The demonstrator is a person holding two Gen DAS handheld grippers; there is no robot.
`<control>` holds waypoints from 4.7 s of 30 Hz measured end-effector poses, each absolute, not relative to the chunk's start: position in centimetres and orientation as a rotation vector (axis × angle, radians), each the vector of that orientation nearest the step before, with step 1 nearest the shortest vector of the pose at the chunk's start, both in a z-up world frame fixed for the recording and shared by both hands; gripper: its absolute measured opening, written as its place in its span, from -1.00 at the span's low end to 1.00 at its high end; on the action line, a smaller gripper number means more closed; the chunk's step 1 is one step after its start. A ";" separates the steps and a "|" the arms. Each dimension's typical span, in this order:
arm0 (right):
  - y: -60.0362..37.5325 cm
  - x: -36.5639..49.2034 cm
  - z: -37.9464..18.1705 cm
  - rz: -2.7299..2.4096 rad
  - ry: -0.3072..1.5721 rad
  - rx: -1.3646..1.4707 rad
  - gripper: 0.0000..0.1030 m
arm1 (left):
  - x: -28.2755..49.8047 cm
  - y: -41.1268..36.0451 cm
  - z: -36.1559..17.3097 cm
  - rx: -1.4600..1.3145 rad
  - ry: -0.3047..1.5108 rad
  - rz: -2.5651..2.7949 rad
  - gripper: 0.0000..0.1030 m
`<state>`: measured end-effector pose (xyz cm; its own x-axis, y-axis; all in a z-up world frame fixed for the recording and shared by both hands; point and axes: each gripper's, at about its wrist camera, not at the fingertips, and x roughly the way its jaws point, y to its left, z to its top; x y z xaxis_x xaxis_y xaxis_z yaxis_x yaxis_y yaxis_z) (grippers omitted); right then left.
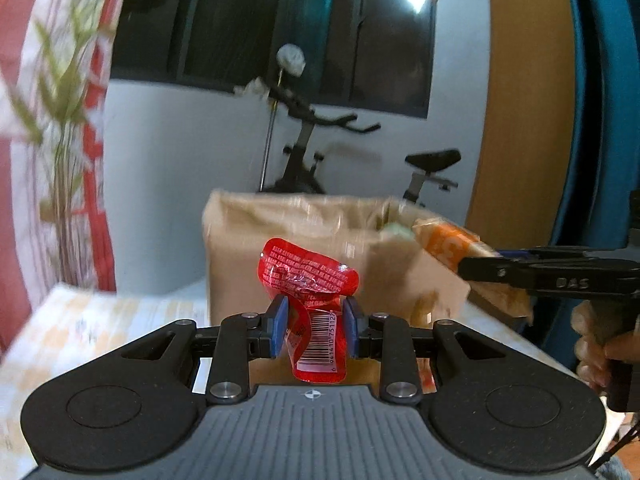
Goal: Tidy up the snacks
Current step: 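Lift both snacks over the box and open both tools to drop them, then grasp the cracker pack with the left tool while the right grasps the pink bread bag, then carry both snacks over the box and release them inside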
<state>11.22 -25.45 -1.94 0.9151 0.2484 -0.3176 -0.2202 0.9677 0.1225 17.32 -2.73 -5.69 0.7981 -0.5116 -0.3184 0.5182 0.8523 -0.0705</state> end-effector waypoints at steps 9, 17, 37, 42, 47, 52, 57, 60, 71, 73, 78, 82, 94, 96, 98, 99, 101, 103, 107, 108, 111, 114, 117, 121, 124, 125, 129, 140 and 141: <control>-28.1 18.0 0.9 0.202 0.247 0.164 -0.25 | 23.6 -6.3 -1.6 0.012 0.293 -0.562 -0.38; -27.7 24.6 0.5 0.162 0.258 0.123 -0.25 | 30.4 -9.2 -2.5 0.024 0.407 -0.528 -0.11; -28.6 16.9 -0.9 0.157 0.281 0.198 0.19 | 24.2 -4.9 -2.6 -0.011 0.422 -0.447 0.30; -27.6 14.1 -2.5 0.157 0.298 0.171 0.19 | 21.4 -3.5 -4.7 -0.056 0.461 -0.440 0.30; -26.5 12.6 -5.0 0.166 0.358 0.130 0.19 | 19.3 -3.1 -8.4 -0.074 0.547 -0.434 0.30; -25.7 11.6 -8.1 0.162 0.436 0.130 0.23 | 17.9 -4.1 -13.2 -0.030 0.681 -0.449 0.30; -24.9 10.4 -10.7 0.161 0.504 0.126 0.23 | 17.2 -5.1 -18.0 -0.019 0.846 -0.471 0.39; -24.7 9.9 -11.7 0.161 0.534 0.098 0.23 | 16.9 -5.7 -19.5 -0.003 0.894 -0.489 0.39; -24.5 9.9 -13.0 0.164 0.588 0.065 0.59 | 16.2 -5.6 -20.9 0.023 0.891 -0.500 0.01; -24.1 10.2 -13.2 0.178 0.607 0.056 0.66 | 16.3 -5.2 -20.9 0.000 0.887 -0.483 -0.02; -22.7 11.4 -13.6 0.201 0.625 -0.053 0.79 | 16.5 -3.6 -20.3 -0.051 0.860 -0.454 -0.02; -21.6 12.7 -13.9 0.263 0.609 -0.200 0.84 | 16.2 -2.8 -19.3 -0.072 0.818 -0.454 -0.04; -21.6 16.7 -16.6 0.374 0.700 -0.214 0.84 | 16.6 -2.0 -19.1 -0.107 0.830 -0.446 -0.38; -21.9 16.0 -16.8 0.349 0.676 -0.174 0.72 | 16.8 -2.3 -19.4 -0.115 0.845 -0.458 -0.03; -22.2 15.4 -16.7 0.320 0.665 -0.131 0.66 | 16.6 -2.7 -19.6 -0.099 0.842 -0.461 0.21; -22.3 15.0 -16.6 0.294 0.664 -0.105 0.64 | 16.5 -3.0 -19.6 -0.086 0.846 -0.466 0.21; -22.4 14.2 -16.6 0.255 0.656 -0.057 0.63 | 16.5 -3.6 -20.1 -0.058 0.870 -0.467 0.22; -22.5 13.3 -16.7 0.230 0.633 -0.031 0.61 | 16.5 -4.2 -20.6 -0.024 0.898 -0.460 0.22; -22.4 12.3 -17.1 0.209 0.597 -0.022 0.58 | 16.4 -4.7 -20.9 0.018 0.897 -0.451 0.24; -22.3 12.3 -17.1 0.209 0.594 -0.025 0.58 | 16.3 -4.8 -20.9 0.022 0.896 -0.448 0.24; -22.0 12.3 -17.3 0.210 0.587 -0.039 0.58 | 16.2 -5.0 -21.0 0.049 0.888 -0.444 0.22; -21.8 12.3 -17.4 0.211 0.582 -0.046 0.57 | 16.1 -5.5 -21.0 0.099 0.878 -0.430 -0.06; -21.9 12.3 -17.5 0.215 0.579 -0.040 0.57 | 16.1 -5.1 -20.8 0.079 0.880 -0.442 -0.07; -22.1 12.1 -17.4 0.216 0.577 -0.035 0.57 | 16.1 -4.8 -20.4 0.060 0.867 -0.444 -0.07; -22.0 12.0 -17.4 0.215 0.575 -0.033 0.57 | 15.8 -4.6 -20.0 0.046 0.849 -0.454 -0.07; -22.0 12.0 -17.3 0.215 0.575 -0.032 0.56 | 15.8 -4.6 -19.8 0.044 0.842 -0.456 -0.07; -22.1 11.7 -17.2 0.215 0.566 -0.017 0.54 | 15.4 -4.5 -19.0 0.032 0.823 -0.459 -0.07; -24.9 8.9 -13.5 0.201 0.503 0.111 0.53 | 14.6 -4.0 -13.9 -0.006 0.669 -0.500 -0.07; -25.1 8.7 -13.0 0.197 0.491 0.114 0.53 | 14.7 -4.0 -13.2 -0.005 0.651 -0.505 -0.07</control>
<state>8.66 -25.10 -13.00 0.8634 0.2147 -0.4566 -0.1599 0.9747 0.1561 14.67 -3.99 -13.24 0.6795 -0.4515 -0.5783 0.4484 0.8794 -0.1597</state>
